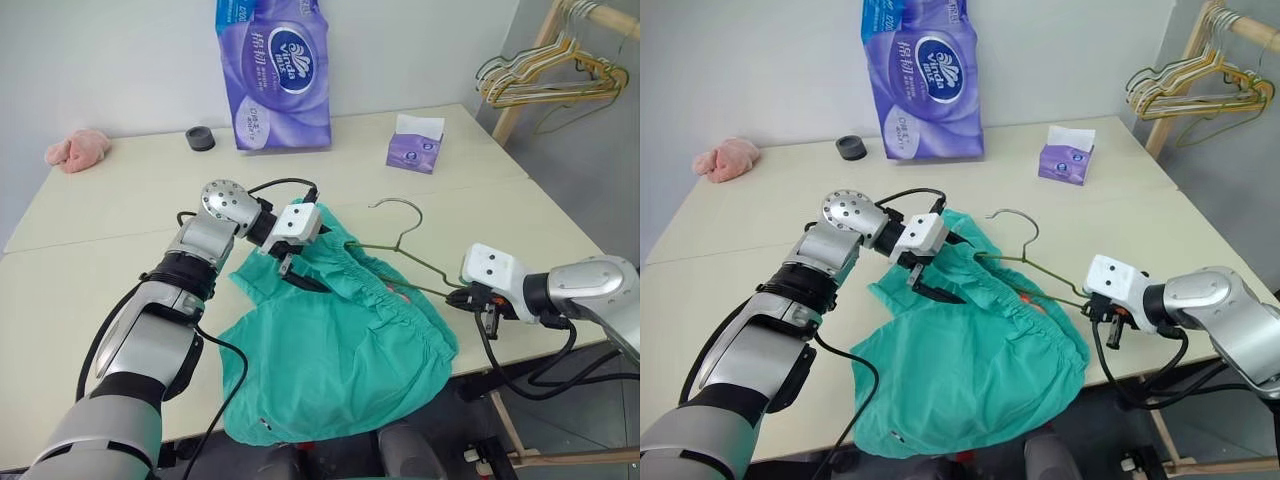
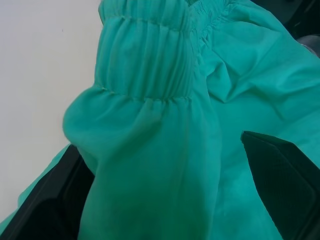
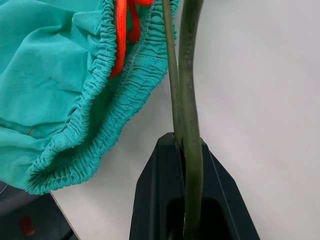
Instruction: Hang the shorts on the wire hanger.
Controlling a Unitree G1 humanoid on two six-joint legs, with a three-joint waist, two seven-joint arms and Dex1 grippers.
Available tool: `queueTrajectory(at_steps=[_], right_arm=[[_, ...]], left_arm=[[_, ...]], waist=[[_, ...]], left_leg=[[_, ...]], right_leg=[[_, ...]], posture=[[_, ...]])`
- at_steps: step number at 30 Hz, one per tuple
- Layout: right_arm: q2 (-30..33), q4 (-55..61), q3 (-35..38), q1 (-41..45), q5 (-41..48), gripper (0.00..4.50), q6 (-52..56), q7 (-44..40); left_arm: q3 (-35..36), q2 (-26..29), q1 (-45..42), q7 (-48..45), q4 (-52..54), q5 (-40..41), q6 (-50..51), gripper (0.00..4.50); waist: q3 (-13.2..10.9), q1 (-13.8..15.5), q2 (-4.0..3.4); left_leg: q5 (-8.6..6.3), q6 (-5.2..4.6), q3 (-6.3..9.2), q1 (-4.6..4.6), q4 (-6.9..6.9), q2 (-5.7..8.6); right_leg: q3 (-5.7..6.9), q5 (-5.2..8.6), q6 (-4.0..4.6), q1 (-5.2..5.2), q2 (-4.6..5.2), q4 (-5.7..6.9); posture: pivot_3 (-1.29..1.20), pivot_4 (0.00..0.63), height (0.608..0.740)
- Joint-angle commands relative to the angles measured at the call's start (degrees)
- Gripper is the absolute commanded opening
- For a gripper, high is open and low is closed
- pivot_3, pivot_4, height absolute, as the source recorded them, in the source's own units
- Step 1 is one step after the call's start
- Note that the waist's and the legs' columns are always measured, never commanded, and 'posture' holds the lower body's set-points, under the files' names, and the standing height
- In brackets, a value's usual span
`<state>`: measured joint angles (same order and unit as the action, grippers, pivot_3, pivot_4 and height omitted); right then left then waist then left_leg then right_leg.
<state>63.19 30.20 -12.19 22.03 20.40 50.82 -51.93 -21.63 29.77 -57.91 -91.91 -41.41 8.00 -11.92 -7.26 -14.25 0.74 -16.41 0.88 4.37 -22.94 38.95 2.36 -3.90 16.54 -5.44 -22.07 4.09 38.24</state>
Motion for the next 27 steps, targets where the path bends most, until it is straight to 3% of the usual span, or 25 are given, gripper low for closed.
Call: queueTrajectory(at_steps=[1, 6, 13, 14, 25, 27], right_arm=[[-0.6, 2.8, 1.1, 2.0, -0.2, 0.0, -0.7, -0.4], [-0.5, 3.0, 1.1, 1.9, -1.3, 0.0, -0.9, -1.2], [-0.6, 3.6, 0.9, 2.7, -2.5, 0.0, -1.4, -1.4], [-0.5, 3.6, 0.8, 2.8, -2.9, 0.0, -1.7, -1.5], [-2.3, 3.6, 1.1, 3.3, -5.6, 0.0, -4.0, -1.8], [-2.1, 3.9, 2.5, 2.4, -5.7, 0.51, -4.5, -1.6]], left_arm=[[2.2, -1.7, -1.3, 0.9, -0.1, -0.3, 0.9, 3.88], [3.0, -2.0, -1.4, -0.2, -0.6, -1.3, 1.4, 2.38], [-1.0, 0.5, 1.7, -0.6, 3.1, -0.3, 1.6, 0.19], [-0.9, 0.6, 1.9, -0.6, 3.2, -0.4, 1.7, 0.04], [1.7, -0.7, 3.1, 0.2, 2.5, -3.6, 1.5, 0.04], [2.1, -0.5, 3.5, 0.8, 2.1, -4.2, 0.9, 0.0]], waist=[[0.0, -0.1, 0.0], [0.0, -0.2, 0.0], [0.0, -0.3, 0.0], [0.0, -0.3, 0.0], [0.0, -0.4, 0.0], [0.0, -0.4, 0.0]], left_leg=[[0.0, 0.0, 0.0, 0.0, 0.0, 0.0], [0.0, -0.01, -0.01, 0.01, 0.01, 0.01], [0.01, 0.0, -0.03, 0.04, 0.05, 0.01], [0.01, 0.0, -0.02, 0.04, 0.05, 0.01], [0.02, 0.0, -0.03, 0.04, 0.06, 0.02], [0.02, 0.0, -0.03, 0.03, 0.06, 0.02]], right_leg=[[0.0, 0.0, 0.0, 0.0, 0.0, 0.01], [0.0, 0.0, 0.0, -0.01, 0.0, 0.08], [-0.06, 0.0, 0.0, -0.12, 0.0, 0.35], [-0.05, 0.01, 0.0, -0.12, -0.01, 0.36], [-0.06, 0.01, 0.0, -0.14, 0.0, 0.39], [-0.06, 0.01, 0.0, -0.14, 0.0, 0.39]], posture=[[-0.31, 0.094, 0.74], [-0.31, 0.094, 0.74], [-0.31, 0.094, 0.74], [-0.31, 0.094, 0.74], [-0.31, 0.097, 0.74], [-0.31, 0.097, 0.74]])
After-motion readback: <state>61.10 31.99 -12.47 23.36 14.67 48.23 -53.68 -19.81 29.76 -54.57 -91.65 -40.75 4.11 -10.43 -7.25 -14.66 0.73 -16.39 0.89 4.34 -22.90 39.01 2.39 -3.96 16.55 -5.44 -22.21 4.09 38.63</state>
